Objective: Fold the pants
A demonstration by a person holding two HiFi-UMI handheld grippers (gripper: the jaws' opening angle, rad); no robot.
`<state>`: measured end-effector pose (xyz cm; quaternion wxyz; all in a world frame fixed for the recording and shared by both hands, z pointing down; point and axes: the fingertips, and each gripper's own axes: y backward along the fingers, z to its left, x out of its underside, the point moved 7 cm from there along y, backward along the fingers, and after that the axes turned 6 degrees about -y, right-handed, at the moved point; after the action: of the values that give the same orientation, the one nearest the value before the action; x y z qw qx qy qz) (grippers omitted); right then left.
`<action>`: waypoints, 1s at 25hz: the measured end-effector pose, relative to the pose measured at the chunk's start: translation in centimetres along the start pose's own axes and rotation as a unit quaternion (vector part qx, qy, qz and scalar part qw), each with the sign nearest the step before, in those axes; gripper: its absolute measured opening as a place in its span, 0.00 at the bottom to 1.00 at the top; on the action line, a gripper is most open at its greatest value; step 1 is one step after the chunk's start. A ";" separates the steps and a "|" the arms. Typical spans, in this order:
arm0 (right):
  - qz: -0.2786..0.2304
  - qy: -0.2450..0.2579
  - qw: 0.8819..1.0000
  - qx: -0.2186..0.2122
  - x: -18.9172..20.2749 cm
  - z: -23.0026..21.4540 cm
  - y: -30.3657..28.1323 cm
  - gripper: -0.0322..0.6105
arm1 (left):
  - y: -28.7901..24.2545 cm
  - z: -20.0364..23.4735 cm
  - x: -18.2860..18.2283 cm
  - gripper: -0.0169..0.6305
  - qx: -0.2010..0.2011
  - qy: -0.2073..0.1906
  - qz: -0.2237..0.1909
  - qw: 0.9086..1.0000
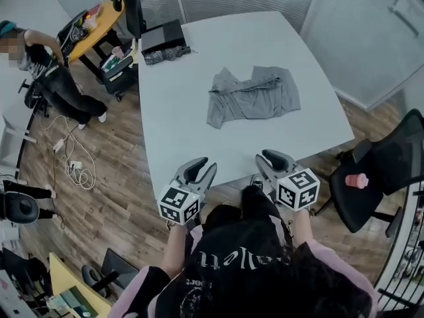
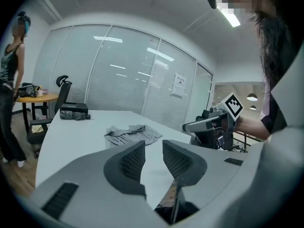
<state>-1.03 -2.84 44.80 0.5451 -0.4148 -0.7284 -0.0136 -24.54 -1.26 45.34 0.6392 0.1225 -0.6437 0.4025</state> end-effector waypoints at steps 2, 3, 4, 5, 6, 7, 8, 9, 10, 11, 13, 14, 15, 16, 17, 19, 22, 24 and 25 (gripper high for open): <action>0.001 0.005 1.000 -0.002 0.4 1.3 0.5 0.21 | 0.9 -0.3 0.2 0.22 0.004 0.000 -0.005 1.000; 0.000 0.007 1.000 -0.002 0.5 1.8 0.8 0.21 | 1.3 -0.4 0.2 0.20 0.006 -0.001 -0.009 1.000; 0.000 0.008 1.000 -0.003 0.6 2.2 1.0 0.21 | 1.6 -0.6 0.1 0.19 0.007 -0.003 -0.012 1.000; -0.001 0.010 1.000 -0.004 0.6 2.6 1.3 0.21 | 1.8 -0.8 0.0 0.18 0.009 -0.006 -0.014 1.000; -0.001 0.013 1.000 -0.005 0.6 3.0 1.5 0.21 | 2.0 -1.0 0.0 0.17 0.011 -0.008 -0.016 1.000; -0.001 0.016 1.000 -0.008 0.6 3.4 1.7 0.21 | 2.2 -1.3 -0.1 0.16 0.012 -0.011 -0.018 1.000; -0.001 0.018 1.000 -0.010 0.7 3.6 1.8 0.21 | 2.4 -1.5 -0.2 0.15 0.014 -0.013 -0.020 1.000; -0.001 0.020 1.000 -0.012 0.7 3.8 2.0 0.21 | 2.5 -1.8 -0.2 0.14 0.014 -0.014 -0.023 1.000; -0.002 0.022 1.000 -0.014 0.6 4.0 2.2 0.21 | 2.6 -2.0 -0.4 0.14 0.014 -0.015 -0.026 0.999; -0.002 0.023 1.000 -0.016 0.6 4.1 2.3 0.21 | 2.8 -2.3 -0.5 0.13 0.014 -0.016 -0.030 0.999; -0.003 0.023 1.000 -0.020 0.5 4.2 2.7 0.19 | 3.0 -3.0 -0.8 0.12 0.014 -0.017 -0.036 0.999; -0.002 0.025 0.999 -0.022 0.5 4.3 3.0 0.18 | 3.1 -3.4 -0.9 0.12 0.013 -0.017 -0.038 0.999; -0.001 0.026 0.999 -0.024 0.6 4.4 3.4 0.17 | 3.2 -3.8 -1.0 0.12 0.013 -0.017 -0.039 0.999; 0.000 0.027 0.999 -0.026 0.7 4.4 3.8 0.16 | 3.2 -4.3 -1.0 0.12 0.011 -0.017 -0.038 0.999; 0.002 0.027 0.999 -0.028 0.8 4.4 4.4 0.15 | 3.2 -4.8 -1.1 0.11 0.010 -0.017 -0.037 0.999; 0.005 0.023 0.999 -0.033 1.1 4.2 5.7 0.13 | 3.1 -6.1 -1.4 0.11 0.010 -0.017 -0.038 0.999; 0.006 0.017 0.999 -0.048 1.7 4.0 7.8 0.12 | 3.2 -8.4 -1.7 0.11 0.010 -0.020 -0.040 0.999; 0.003 0.017 0.998 -0.056 2.3 3.8 9.1 0.11 | 3.4 -10.0 -1.7 0.11 0.008 -0.020 -0.039 0.999; 0.001 0.019 0.998 -0.058 2.6 3.7 9.8 0.11 | 3.5 -10.7 -1.7 0.11 0.006 -0.019 -0.040 0.999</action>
<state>1.99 6.87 41.18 0.5338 -0.4460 -0.7157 -0.0632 -18.87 7.66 41.00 0.6418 0.1594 -0.6479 0.3781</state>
